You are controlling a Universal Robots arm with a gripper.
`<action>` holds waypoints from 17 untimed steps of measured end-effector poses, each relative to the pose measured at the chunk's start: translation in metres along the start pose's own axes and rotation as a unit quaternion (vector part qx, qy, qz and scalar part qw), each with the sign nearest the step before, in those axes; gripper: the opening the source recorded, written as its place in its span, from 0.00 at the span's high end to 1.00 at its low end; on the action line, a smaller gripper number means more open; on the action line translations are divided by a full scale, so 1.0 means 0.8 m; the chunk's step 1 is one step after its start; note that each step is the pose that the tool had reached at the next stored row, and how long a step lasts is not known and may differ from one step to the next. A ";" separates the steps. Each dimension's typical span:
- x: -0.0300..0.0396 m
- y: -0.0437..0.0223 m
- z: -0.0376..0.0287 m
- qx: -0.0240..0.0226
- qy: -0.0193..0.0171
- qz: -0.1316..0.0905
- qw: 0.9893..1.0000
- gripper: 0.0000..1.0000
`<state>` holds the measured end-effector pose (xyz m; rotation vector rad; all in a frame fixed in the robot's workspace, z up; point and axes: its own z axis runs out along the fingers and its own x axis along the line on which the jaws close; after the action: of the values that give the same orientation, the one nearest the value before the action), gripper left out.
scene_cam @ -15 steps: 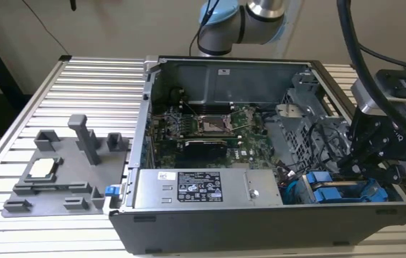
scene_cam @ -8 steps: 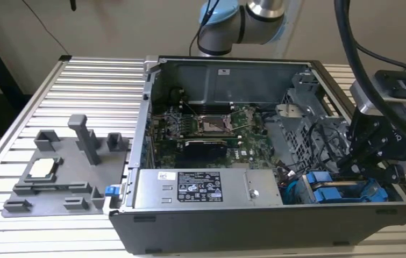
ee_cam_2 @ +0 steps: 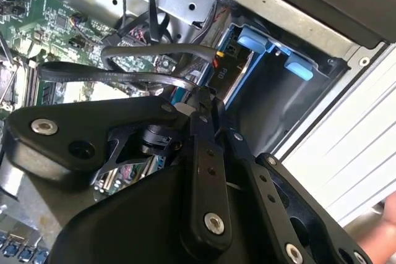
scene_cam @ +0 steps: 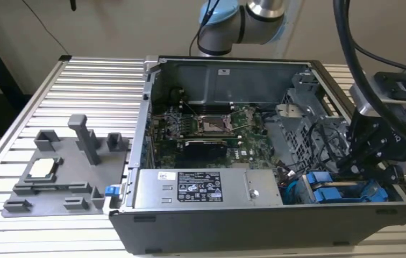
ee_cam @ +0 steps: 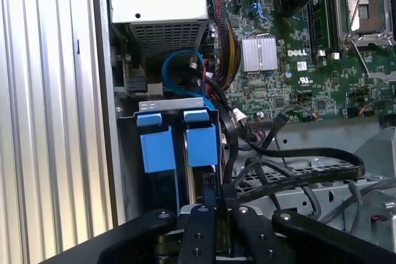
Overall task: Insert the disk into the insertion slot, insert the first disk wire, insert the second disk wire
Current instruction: 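Insert the second disk wire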
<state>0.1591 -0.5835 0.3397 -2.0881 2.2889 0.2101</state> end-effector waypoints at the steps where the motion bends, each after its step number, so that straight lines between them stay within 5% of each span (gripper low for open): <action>1: -0.0002 -0.0001 0.0002 0.000 0.000 0.000 1.000 0.84; 14: 0.0004 -0.0009 0.0066 0.000 0.000 -0.002 1.000 0.84; 17: 0.0005 -0.0009 0.0074 0.000 0.000 -0.002 1.000 0.77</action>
<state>0.1594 -0.5832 0.3338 -2.0928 2.2845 0.2108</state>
